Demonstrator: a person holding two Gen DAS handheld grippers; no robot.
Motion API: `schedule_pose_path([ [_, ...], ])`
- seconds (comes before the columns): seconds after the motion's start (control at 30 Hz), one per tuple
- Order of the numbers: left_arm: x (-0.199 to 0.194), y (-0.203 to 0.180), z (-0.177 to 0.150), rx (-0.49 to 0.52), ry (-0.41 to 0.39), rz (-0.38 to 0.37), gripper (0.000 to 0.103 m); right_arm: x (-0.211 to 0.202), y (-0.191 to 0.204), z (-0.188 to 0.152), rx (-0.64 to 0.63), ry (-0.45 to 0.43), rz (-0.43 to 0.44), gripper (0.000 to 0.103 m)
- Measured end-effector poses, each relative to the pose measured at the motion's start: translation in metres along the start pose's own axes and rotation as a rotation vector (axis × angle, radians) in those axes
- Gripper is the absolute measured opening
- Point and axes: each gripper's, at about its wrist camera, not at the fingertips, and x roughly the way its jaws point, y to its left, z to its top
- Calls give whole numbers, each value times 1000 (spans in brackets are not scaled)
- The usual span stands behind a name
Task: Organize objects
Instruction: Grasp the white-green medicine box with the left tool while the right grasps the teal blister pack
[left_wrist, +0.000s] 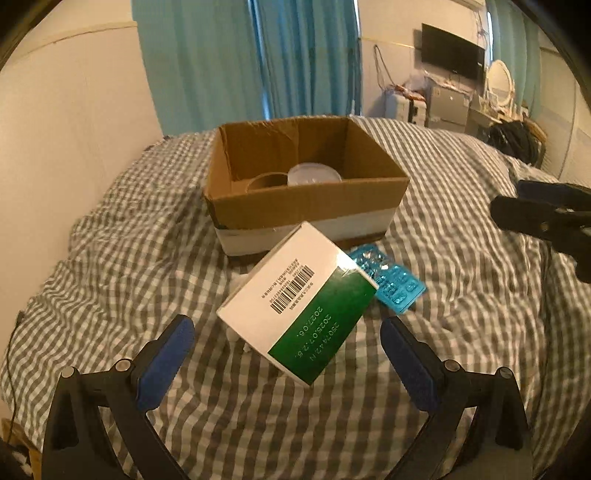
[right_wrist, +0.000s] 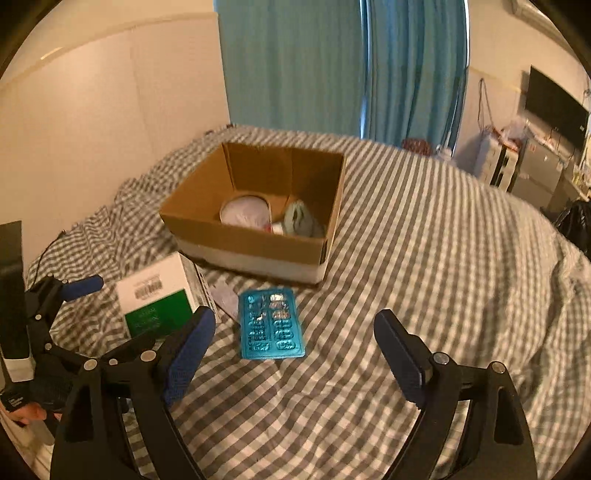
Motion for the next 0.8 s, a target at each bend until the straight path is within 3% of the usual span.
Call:
schedule_pose_path([
  [0.23, 32, -2, 2, 65, 18, -6, 103, 53, -4, -5, 33, 86, 18, 88],
  [0.37, 45, -3, 5, 73, 10, -77, 103, 81, -7, -8, 58, 135, 27, 88],
  [0.5, 53, -8, 5, 120, -8, -90, 103, 109, -5, -14, 64, 191, 23, 88],
  [0.67, 72, -19, -8, 235, 27, -5, 103, 130, -1, -24, 57, 246, 29, 88],
  [0.77, 78, -17, -13, 232, 41, -8, 103, 134, 1, -29, 56, 262, 47, 81],
  [0.8, 79, -15, -13, 221, 40, -19, 103, 132, 2, -29, 58, 261, 56, 74],
])
